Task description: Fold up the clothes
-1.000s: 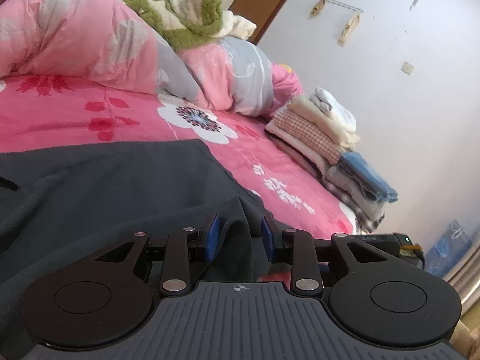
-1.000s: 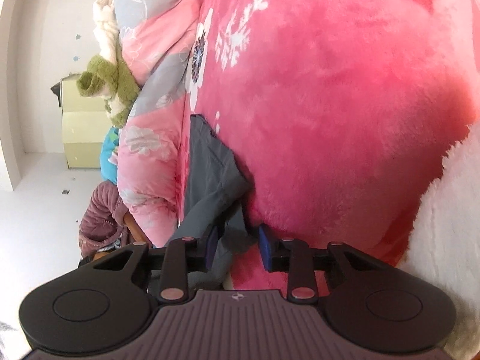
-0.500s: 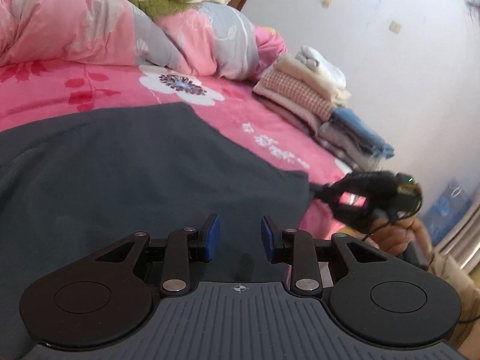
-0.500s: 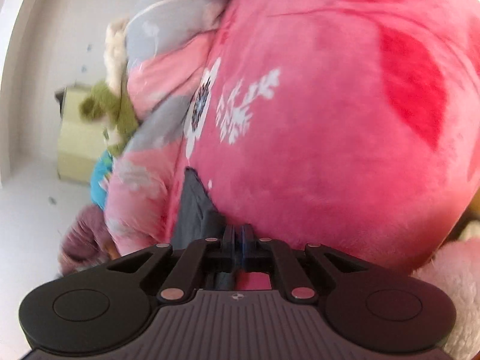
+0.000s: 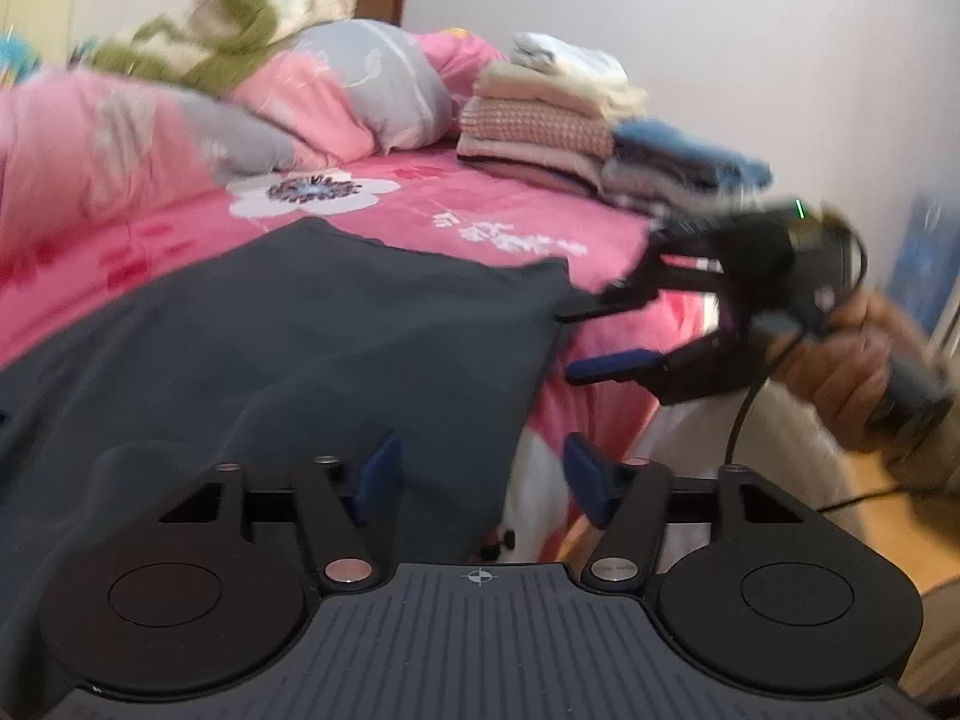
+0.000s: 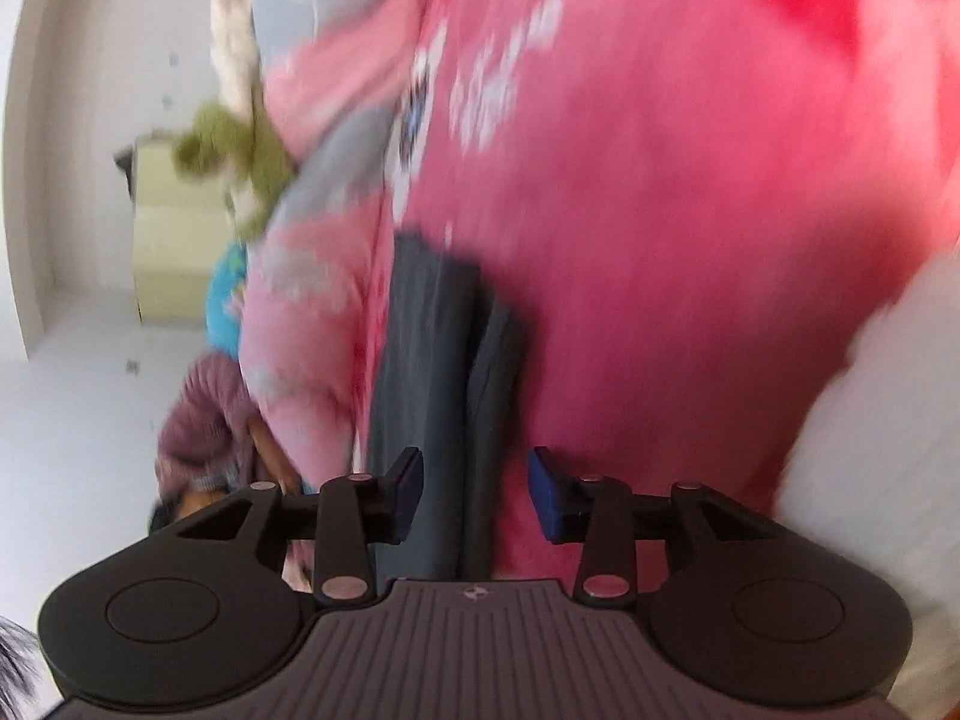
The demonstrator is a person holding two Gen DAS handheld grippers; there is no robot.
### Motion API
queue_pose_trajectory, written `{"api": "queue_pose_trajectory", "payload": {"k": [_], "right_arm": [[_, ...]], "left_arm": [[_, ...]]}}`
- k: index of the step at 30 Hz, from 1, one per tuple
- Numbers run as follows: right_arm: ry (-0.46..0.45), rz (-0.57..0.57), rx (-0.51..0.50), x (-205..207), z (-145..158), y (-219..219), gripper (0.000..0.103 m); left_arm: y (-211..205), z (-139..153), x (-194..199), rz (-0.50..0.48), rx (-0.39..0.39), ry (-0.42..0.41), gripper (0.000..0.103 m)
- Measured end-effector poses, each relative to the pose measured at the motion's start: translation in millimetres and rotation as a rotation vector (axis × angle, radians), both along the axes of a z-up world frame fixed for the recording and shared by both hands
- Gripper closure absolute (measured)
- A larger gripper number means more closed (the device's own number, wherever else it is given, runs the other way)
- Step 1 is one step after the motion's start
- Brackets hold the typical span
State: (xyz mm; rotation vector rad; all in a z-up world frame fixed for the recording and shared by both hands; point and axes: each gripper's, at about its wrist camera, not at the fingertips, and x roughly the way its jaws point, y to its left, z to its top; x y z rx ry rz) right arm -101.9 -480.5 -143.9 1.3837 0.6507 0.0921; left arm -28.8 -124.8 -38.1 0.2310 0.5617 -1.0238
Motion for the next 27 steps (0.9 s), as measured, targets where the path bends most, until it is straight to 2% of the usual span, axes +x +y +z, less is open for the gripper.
{"api": "queue_pose_trajectory", "payload": {"k": [2,6,14,16,19,21,27], "right_arm": [[0.01,0.058,-0.022,8.4,2.9,14.9,0.061],[0.021,0.157,-0.056,18.5,5.0,42.2,0.06],[0.048,0.32,-0.074,32.6,-1.5,91.9,0.06],[0.041,0.329,-0.091,35.5,-1.7,99.2,0.06],[0.014,0.343,-0.121,37.2,2.6,106.8,0.071],[-0.003,0.354,-0.128,38.5,6.9,108.8,0.098],[-0.033,0.364,-0.037,47.8,22.6,101.4,0.098]], "left_arm": [[-6.1,-5.0,-11.0,-0.003,0.05,-0.072,0.041],[-5.9,-12.2,-21.8,0.003,0.094,-0.157,0.041],[13.0,-12.7,-26.6,0.043,0.093,-0.183,0.041],[16.8,-12.4,-27.4,0.052,0.091,-0.19,0.041],[21.1,-11.3,-28.3,0.065,0.085,-0.202,0.041],[23.4,-9.2,-28.5,0.073,0.075,-0.213,0.041],[23.5,-5.8,-25.3,0.062,0.048,-0.263,0.041]]}}
